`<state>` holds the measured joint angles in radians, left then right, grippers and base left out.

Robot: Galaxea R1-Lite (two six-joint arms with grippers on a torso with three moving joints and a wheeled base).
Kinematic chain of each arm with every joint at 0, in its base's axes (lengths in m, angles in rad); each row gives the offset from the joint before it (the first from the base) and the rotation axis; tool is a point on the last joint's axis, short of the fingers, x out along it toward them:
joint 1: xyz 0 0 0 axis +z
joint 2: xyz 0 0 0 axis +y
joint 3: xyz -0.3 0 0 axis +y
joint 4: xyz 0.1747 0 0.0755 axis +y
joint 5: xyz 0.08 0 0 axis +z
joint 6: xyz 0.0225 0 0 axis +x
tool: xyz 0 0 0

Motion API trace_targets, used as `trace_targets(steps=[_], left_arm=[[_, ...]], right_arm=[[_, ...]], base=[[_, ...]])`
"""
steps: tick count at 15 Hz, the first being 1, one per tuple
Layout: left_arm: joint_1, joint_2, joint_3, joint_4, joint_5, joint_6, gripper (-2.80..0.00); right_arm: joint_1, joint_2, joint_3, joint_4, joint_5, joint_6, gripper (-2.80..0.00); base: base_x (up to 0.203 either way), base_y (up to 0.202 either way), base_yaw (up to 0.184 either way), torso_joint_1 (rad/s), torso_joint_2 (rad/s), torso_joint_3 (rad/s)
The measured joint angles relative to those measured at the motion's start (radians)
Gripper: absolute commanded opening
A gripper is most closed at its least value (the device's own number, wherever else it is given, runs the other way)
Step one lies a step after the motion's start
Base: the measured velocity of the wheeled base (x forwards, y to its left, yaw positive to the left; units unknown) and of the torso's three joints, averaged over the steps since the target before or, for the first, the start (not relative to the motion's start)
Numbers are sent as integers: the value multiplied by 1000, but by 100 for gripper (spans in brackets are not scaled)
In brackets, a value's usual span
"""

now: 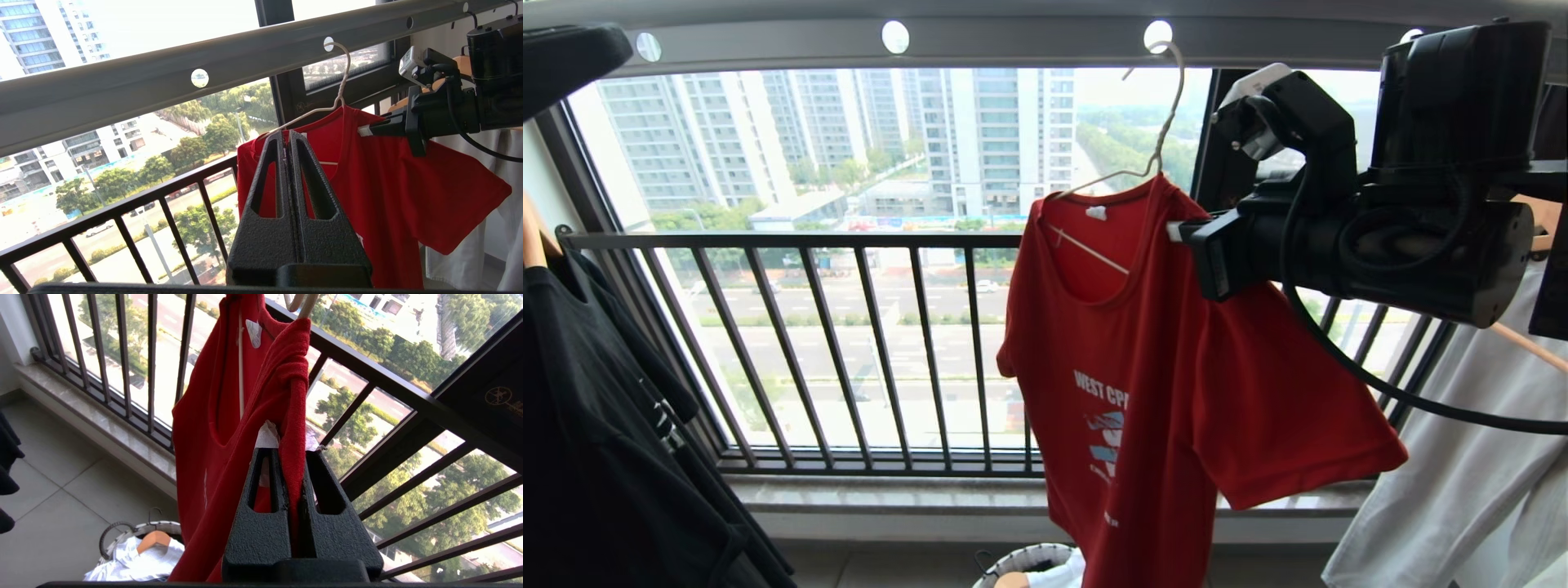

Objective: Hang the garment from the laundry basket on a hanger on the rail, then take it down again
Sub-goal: Hang the clothes rack on the clothesline

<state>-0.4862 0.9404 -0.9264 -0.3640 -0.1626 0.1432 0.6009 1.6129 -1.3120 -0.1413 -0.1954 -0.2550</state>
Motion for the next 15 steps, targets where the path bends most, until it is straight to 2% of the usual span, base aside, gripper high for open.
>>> trace_targets(steps=[3, 4, 11, 15], left_arm=[[0, 1, 1, 1, 0, 0, -280], [0, 2, 2, 1, -1, 0, -280], [-6, 37, 9, 5, -32, 2, -280], [-6, 47, 13, 5, -33, 2, -280]], right_arm=[[8, -5, -13, 1, -26, -23, -280], [9, -5, -14, 1, -26, -24, 0], [17, -29, -3, 11, -15, -17, 0], [18, -24, -42, 6, 33, -16, 0]], base=[[0, 0, 0, 0, 0, 0], [0, 0, 0, 0, 0, 0], [0, 0, 0, 0, 0, 0], [0, 0, 0, 0, 0, 0]])
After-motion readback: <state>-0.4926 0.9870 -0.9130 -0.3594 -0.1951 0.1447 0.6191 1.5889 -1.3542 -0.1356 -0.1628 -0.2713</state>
